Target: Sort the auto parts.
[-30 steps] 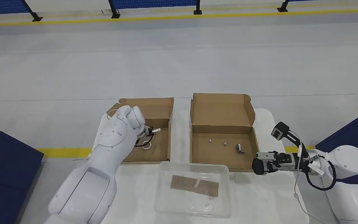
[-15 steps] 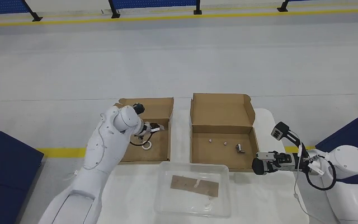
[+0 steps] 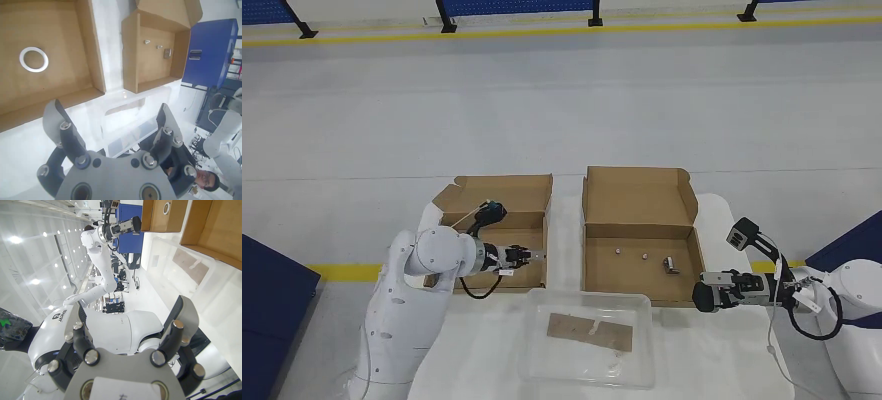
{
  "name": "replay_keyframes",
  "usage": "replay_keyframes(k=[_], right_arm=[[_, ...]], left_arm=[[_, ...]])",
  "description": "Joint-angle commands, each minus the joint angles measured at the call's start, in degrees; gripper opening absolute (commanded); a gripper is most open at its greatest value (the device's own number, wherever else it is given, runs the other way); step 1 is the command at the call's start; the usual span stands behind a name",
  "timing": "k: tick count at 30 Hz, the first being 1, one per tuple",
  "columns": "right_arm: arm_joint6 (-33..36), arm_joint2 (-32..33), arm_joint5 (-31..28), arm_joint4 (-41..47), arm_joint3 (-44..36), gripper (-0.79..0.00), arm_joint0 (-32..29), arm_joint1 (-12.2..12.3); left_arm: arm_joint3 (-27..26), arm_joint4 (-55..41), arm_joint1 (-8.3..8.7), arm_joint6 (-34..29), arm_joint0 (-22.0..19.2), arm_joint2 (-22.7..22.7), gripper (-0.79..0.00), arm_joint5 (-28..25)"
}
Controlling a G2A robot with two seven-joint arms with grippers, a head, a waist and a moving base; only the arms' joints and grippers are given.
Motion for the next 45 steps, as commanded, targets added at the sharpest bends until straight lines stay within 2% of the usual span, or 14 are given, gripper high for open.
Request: replay_keyframes(k=[1, 12, 15, 22, 31, 45], right_arm=[[0.00, 0.00, 0.00, 0.00, 0.00, 0.000, 0.00, 0.00], [0.00, 0.00, 0.00, 0.00, 0.00, 0.000, 0.00, 0.00], [0.00, 0.00, 0.00, 0.00, 0.00, 0.000, 0.00, 0.00], [0.00, 0.00, 0.00, 0.00, 0.00, 0.000, 0.00, 0.00], [0.00, 0.00, 0.00, 0.00, 0.00, 0.000, 0.00, 0.00], [0.00, 0.00, 0.00, 0.00, 0.00, -0.001, 0.00, 0.00]], left_arm=[[0.06, 0.20, 0.00, 0.00, -0.03, 0.01, 0.000, 0.24], [-0.08, -0.36, -0.02, 0.66, 0.12, -0.18, 0.000, 0.17], [-1.57, -7.71, 0.01, 3.78, 2.44, -2.31, 0.000, -2.21], [-5.76, -29.10, 0.47, 2.79, 7.36, -8.48, 0.000, -7.80], [-10.48, -42.67, 1.43, 0.07, 11.53, -11.36, 0.000, -8.60], [-10.81, -43.07, 1.50, 0.14, 11.74, -11.47, 0.000, -8.46]])
